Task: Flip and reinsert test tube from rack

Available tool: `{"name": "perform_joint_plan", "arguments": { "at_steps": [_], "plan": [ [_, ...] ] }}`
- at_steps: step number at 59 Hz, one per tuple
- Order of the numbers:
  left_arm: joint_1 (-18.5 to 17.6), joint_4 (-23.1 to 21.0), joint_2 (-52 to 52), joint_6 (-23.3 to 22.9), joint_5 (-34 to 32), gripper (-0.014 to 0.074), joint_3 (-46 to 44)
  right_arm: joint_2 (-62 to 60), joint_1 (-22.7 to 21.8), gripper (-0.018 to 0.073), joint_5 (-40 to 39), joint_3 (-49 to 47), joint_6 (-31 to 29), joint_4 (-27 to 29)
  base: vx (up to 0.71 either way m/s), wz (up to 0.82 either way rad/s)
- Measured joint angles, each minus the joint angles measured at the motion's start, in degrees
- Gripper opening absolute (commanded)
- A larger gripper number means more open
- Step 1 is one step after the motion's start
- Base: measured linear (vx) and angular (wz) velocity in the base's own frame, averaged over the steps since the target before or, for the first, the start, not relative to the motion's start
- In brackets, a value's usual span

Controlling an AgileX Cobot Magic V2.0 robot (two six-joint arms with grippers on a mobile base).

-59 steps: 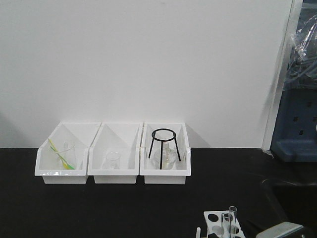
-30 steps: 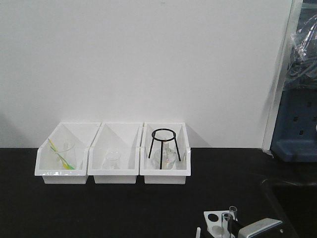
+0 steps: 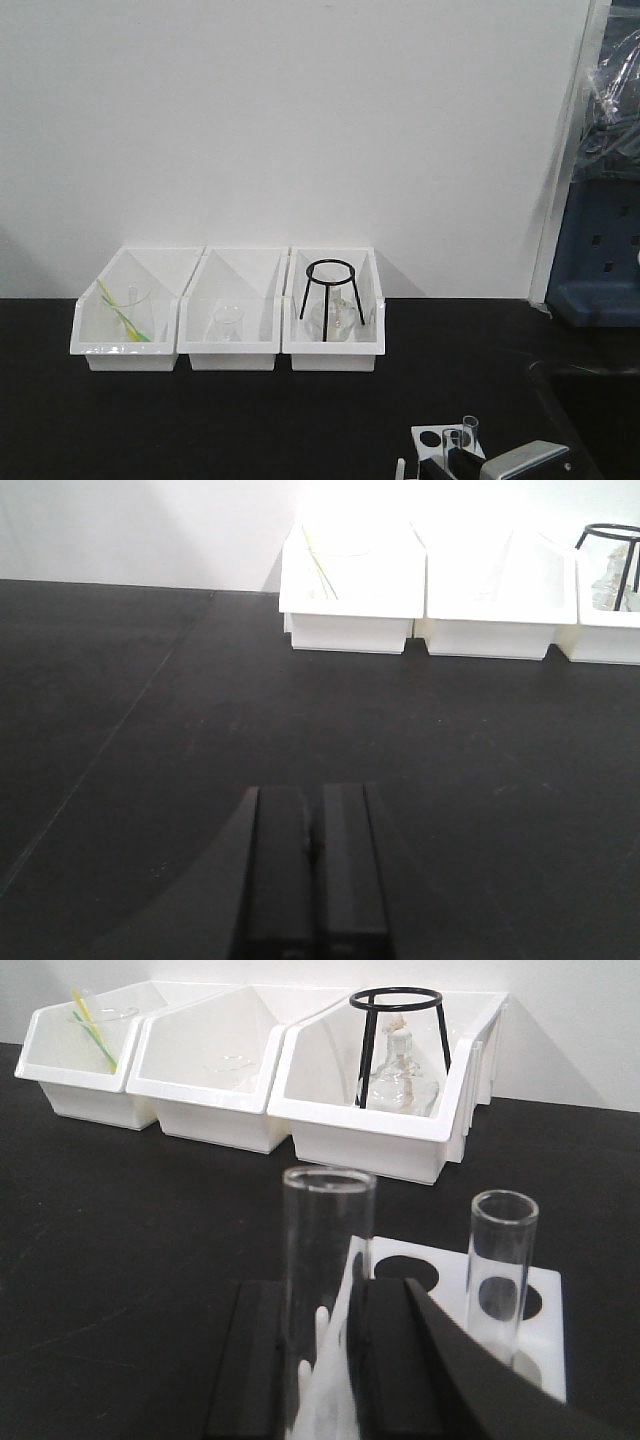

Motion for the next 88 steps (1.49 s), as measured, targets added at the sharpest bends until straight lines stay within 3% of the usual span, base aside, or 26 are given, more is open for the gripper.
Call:
{"name": "perform_joint_plan", "arguments": {
  "at_steps": [21, 35, 45, 53, 64, 68, 73, 80, 88],
  "plan": [
    [0.00, 0.00, 0.00, 0.00, 0.00, -0.0006, 0.00, -13.45, 0.00, -0.0012, 3.69, 0.00, -0.11, 0.00, 0.00, 0.00],
    [0.00, 0.00, 0.00, 0.00, 0.00, -0.0006, 0.00, -27.89, 0.00, -0.0012, 18.04, -7.16, -0.43, 0.00, 0.00, 0.00],
    [0.00, 0.00, 0.00, 0.00, 0.00, -0.0006, 0.00, -32.26, 0.00, -0.0012, 30.50, -15.12, -5.90, 0.00, 0.00, 0.00],
    [0.00, 0.00, 0.00, 0.00, 0.00, -0.0006, 0.00, -33.30, 0.00, -0.0012, 38.25, -17.96, -16.31, -2.18, 0.00, 0.00],
    [0.00, 0.00, 0.00, 0.00, 0.00, -0.0006, 0.00, -33.67, 0.04, -0.0008, 53.12, -19.95, -42.85, -12.86, 0.00, 0.00],
    [0.00, 0.00, 0.00, 0.00, 0.00, -0.0006, 0.00, -34.25, 0.04, -0.0008, 56.90, -20.00, -49.53, -14.50, 0.00, 0.00],
    [0.00, 0.00, 0.00, 0.00, 0.00, -0.0006, 0.00, -35.49, 0.04, -0.0008, 58.64, -20.05, -53.13, -14.97, 0.00, 0.00],
    [0.00, 0.00, 0.00, 0.00, 0.00, -0.0006, 0.00, -37.41, 0.04, -0.0008, 58.33, -20.05, -49.67, -11.48, 0.00, 0.00],
    [0.00, 0.00, 0.00, 0.00, 0.00, -0.0006, 0.00, -38.32, 0.04, -0.0008, 53.84, -20.05, -33.03, 6.04, 0.00, 0.00]
  ]
}}
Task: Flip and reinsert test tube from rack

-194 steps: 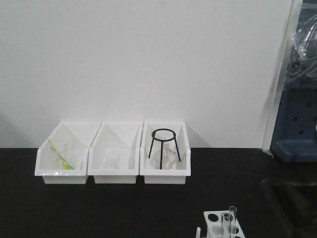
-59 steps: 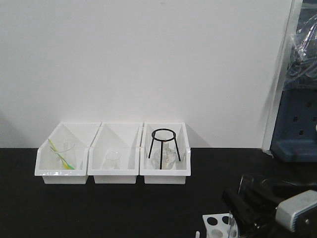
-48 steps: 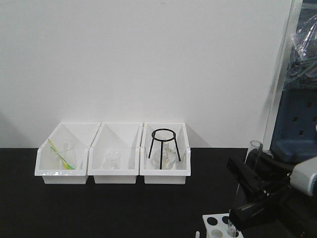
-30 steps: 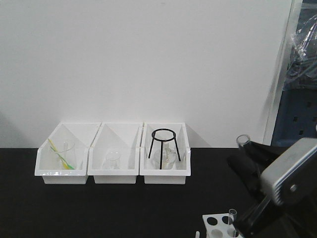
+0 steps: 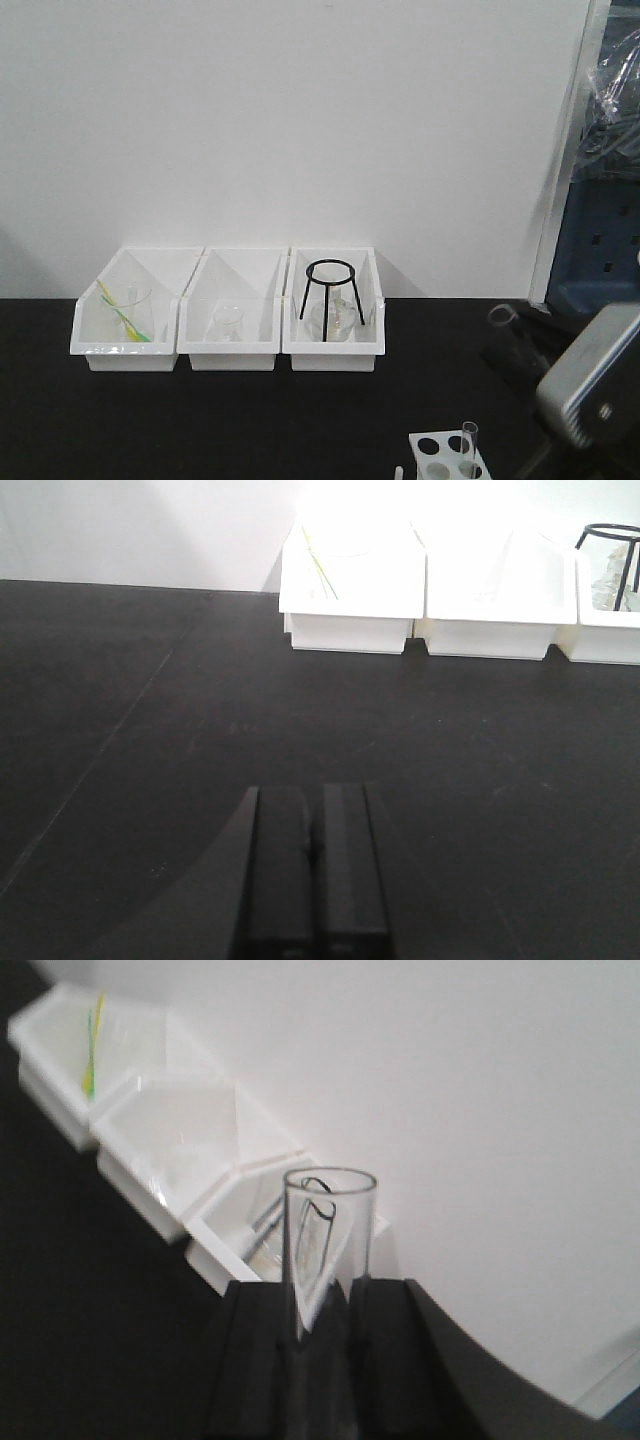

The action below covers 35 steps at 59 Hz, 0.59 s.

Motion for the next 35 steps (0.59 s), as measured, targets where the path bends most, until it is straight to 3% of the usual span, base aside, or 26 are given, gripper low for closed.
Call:
{"name": "perform_joint_plan", "arguments": {
  "at_steps": [7, 15, 27, 35],
  "plan": [
    [0.00, 0.00, 0.00, 0.00, 0.00, -0.0006, 0.00, -0.10, 0.00, -0.0008, -6.98, 0.00, 8.95, 12.95, 0.00, 0.00],
    [0.00, 0.00, 0.00, 0.00, 0.00, -0.0006, 0.00, -0.10, 0.00, -0.0008, -11.12, 0.00, 10.89, 19.93, 0.00, 0.00],
    [0.00, 0.00, 0.00, 0.00, 0.00, -0.0006, 0.00, -0.28, 0.00, -0.0008, -20.73, 8.37, 13.56, 20.64, 0.00, 0.00],
    [0.00, 0.00, 0.00, 0.00, 0.00, -0.0006, 0.00, -0.28, 0.00, -0.0008, -29.83, 17.37, 19.77, 15.77, 0.00, 0.00]
  ]
}}
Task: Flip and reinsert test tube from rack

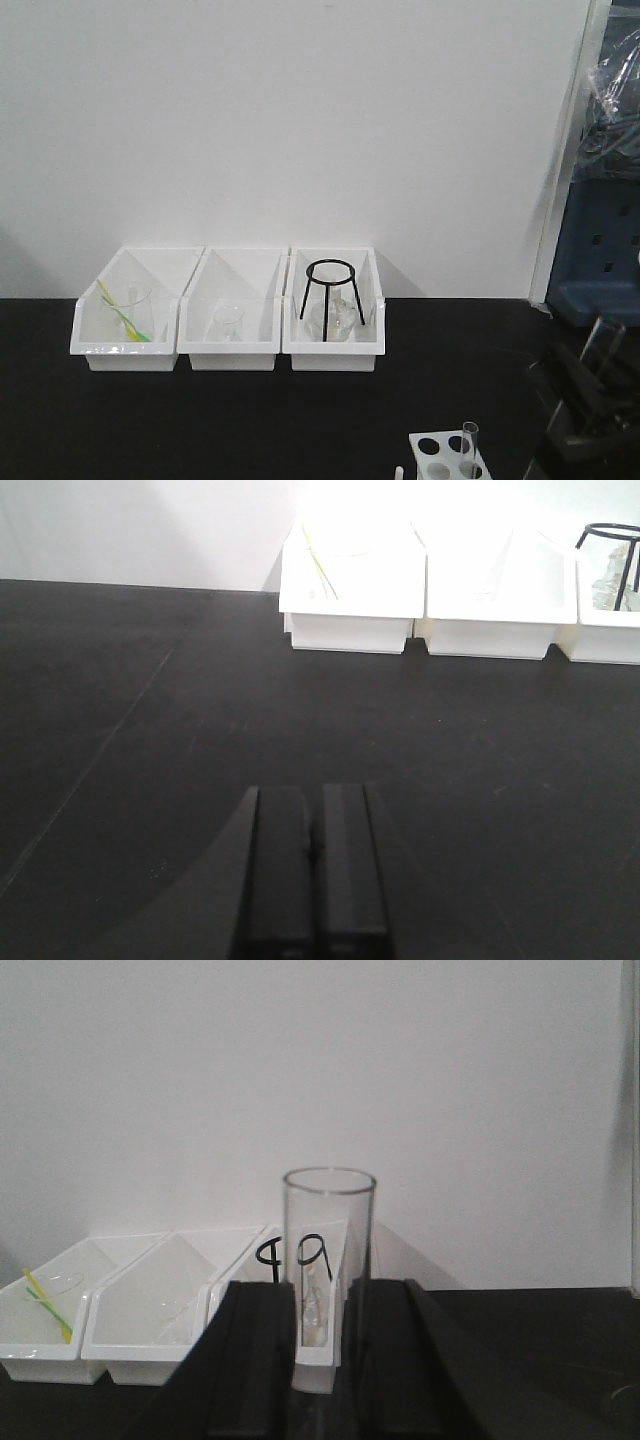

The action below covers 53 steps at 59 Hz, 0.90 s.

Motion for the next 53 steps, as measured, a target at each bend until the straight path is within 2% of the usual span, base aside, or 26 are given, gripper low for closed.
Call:
{"name": "perform_joint_plan", "arguments": {
  "at_steps": [6, 14, 22, 33, 42, 53],
  "plan": [
    [0.00, 0.00, 0.00, 0.00, 0.00, -0.0006, 0.00, 0.00, 0.00, -0.0008, -4.75, 3.79, 5.58, -5.62, 0.00, 0.00],
    [0.00, 0.00, 0.00, 0.00, 0.00, -0.0006, 0.00, 1.52, 0.00, -0.0008, -7.08, 5.06, 8.22, -13.47, 0.00, 0.00],
    [0.00, 0.00, 0.00, 0.00, 0.00, -0.0006, 0.00, 6.29, 0.00, -0.0008, -10.39, 5.06, 10.40, -18.38, 0.00, 0.00],
    [0.00, 0.00, 0.00, 0.00, 0.00, -0.0006, 0.00, 14.39, 0.00, -0.0008, -18.22, 5.06, 11.91, -21.82, 0.00, 0.00],
    [0.00, 0.00, 0.00, 0.00, 0.00, -0.0006, 0.00, 19.52, 0.00, -0.0008, -24.20, 5.06, 13.13, -22.35, 0.00, 0.00],
    [0.00, 0.00, 0.00, 0.00, 0.00, -0.0006, 0.00, 23.72, 0.00, -0.0008, -27.72, 5.06, 13.15, -22.46, 0.00, 0.00]
  ]
}}
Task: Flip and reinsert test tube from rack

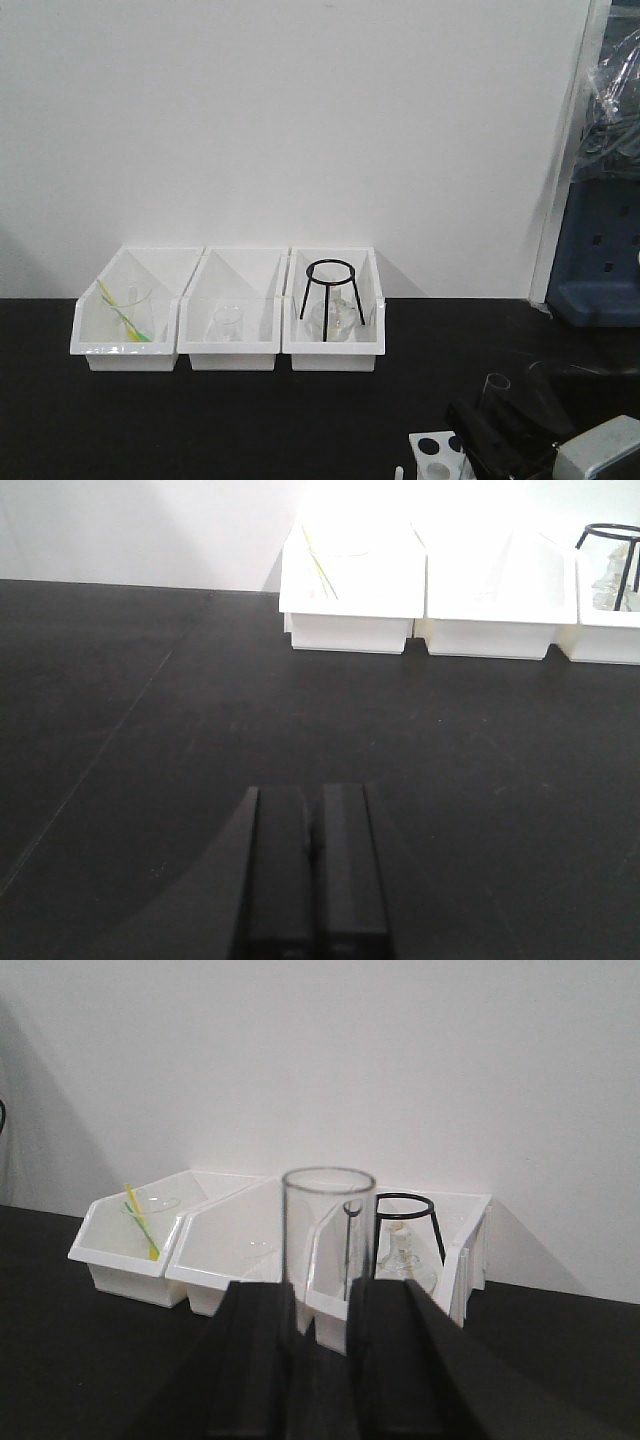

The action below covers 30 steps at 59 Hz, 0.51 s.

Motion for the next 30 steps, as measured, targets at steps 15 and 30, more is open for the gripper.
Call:
{"name": "perform_joint_plan", "arguments": {
  "at_steps": [15, 30],
  "plan": [
    [0.00, 0.00, 0.00, 0.00, 0.00, -0.0006, 0.00, 6.79, 0.00, -0.0008, -3.07, 0.00, 0.04, -0.12, 0.00, 0.00],
    [0.00, 0.00, 0.00, 0.00, 0.00, -0.0006, 0.00, 14.87, 0.00, -0.0008, -4.39, -0.06, 1.89, -0.18, 0.00, 0.00]
  ]
}}
